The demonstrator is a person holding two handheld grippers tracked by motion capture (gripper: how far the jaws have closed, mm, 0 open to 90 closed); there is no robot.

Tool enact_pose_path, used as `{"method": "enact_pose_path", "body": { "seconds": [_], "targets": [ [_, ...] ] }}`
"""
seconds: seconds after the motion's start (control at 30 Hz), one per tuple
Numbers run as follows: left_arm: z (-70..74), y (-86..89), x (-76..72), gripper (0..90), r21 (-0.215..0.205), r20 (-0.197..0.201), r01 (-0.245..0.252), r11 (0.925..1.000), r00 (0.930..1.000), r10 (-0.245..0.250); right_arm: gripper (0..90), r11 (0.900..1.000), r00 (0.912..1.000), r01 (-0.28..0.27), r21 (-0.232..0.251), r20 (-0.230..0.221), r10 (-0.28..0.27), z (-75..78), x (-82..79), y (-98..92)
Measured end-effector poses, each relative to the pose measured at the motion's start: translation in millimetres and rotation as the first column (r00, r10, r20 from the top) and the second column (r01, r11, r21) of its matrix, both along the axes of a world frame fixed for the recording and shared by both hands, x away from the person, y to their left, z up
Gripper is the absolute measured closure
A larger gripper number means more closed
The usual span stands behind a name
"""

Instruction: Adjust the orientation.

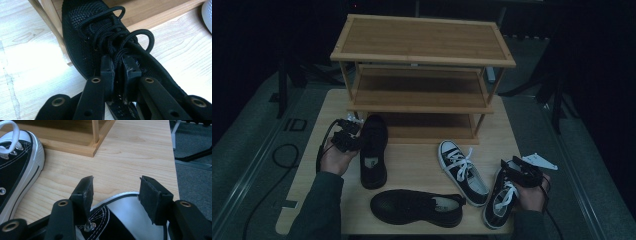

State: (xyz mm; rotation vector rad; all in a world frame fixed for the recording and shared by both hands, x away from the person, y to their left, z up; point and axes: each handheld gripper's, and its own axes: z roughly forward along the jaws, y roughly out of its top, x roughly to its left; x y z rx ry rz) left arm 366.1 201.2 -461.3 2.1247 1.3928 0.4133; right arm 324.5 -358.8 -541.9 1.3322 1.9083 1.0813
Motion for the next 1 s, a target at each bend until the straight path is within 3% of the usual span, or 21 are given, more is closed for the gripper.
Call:
{"method": "enact_pose_path", "body": {
  "seconds": [0.23,0.5,0.63,0.83,1.0],
  "targets": [
    [-2.4,-1.5,-16.6,75.6,-0.033,0.006,-0.011,0.9994,0.9999,0.011,45.0,1.000,1.0000,-0.001,0.000,0.000,0.001,0.1,-0.1,-0.2],
    [-9.4,2.5,-34.8,75.6,-0.008,-0.005,0.005,1.0000,1.0000,-0.005,45.1,1.000,1.0000,0.001,0.000,0.001,-0.001,0.1,-0.3,0.2],
    [-9.1,5.0,-36.9,86.0,-0.005,0.000,0.017,0.9998,0.9999,-0.017,45.1,1.000,1.0000,0.001,-0.001,0.002,-0.001,0.1,-0.4,0.2],
    [-7.1,13.3,-38.3,87.2,0.025,0.004,-0.002,0.9997,1.0000,0.002,45.1,1.000,1.0000,0.000,0.000,0.001,0.000,0.1,-0.3,0.0],
    [-7.1,30.6,-40.1,87.2,0.021,0.009,-0.028,0.9994,0.9996,0.028,45.0,1.000,1.0000,0.001,0.000,0.002,-0.001,0.1,-0.4,0.1]
  ]
}}
